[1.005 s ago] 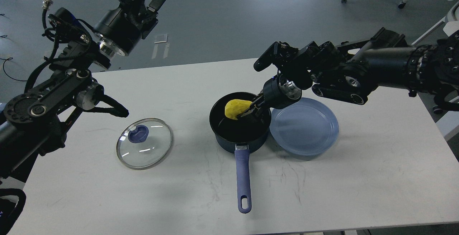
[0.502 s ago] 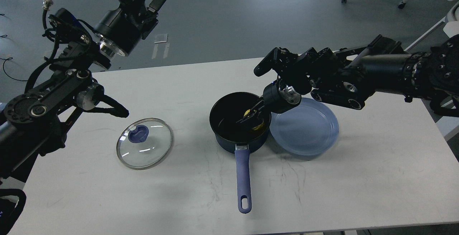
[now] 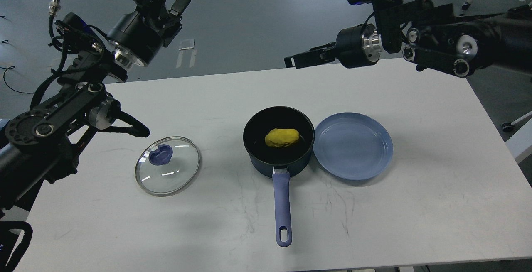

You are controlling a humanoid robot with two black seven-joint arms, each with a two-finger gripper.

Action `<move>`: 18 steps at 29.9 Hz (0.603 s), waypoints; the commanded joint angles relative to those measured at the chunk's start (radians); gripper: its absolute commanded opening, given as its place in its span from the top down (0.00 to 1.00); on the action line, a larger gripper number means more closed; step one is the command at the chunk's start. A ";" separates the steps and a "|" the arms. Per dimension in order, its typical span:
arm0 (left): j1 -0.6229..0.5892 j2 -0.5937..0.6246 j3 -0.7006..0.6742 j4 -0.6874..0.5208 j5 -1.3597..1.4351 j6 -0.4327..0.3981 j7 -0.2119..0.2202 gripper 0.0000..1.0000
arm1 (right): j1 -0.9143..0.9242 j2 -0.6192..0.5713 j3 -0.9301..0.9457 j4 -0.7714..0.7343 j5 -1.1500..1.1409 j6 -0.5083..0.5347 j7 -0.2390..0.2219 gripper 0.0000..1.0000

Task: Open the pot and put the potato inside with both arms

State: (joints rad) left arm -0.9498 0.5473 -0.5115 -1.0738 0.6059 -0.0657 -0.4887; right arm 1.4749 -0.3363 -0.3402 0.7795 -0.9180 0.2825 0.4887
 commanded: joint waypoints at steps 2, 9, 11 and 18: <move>0.015 -0.015 -0.007 0.002 -0.027 0.004 0.000 0.02 | -0.105 -0.098 0.165 0.007 0.152 -0.002 0.000 0.04; 0.118 -0.081 -0.125 0.015 -0.083 0.037 0.000 0.02 | -0.379 -0.147 0.525 0.004 0.468 -0.005 0.000 0.04; 0.172 -0.105 -0.171 0.018 -0.089 0.030 0.000 0.02 | -0.485 -0.145 0.643 0.006 0.574 -0.003 0.000 0.04; 0.273 -0.147 -0.203 0.041 -0.087 -0.002 0.093 0.02 | -0.692 -0.133 0.836 -0.003 0.729 0.012 0.000 0.04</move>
State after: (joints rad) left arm -0.7150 0.4153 -0.7089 -1.0481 0.5183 -0.0491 -0.4356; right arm 0.8705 -0.4741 0.4211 0.7787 -0.2488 0.2832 0.4887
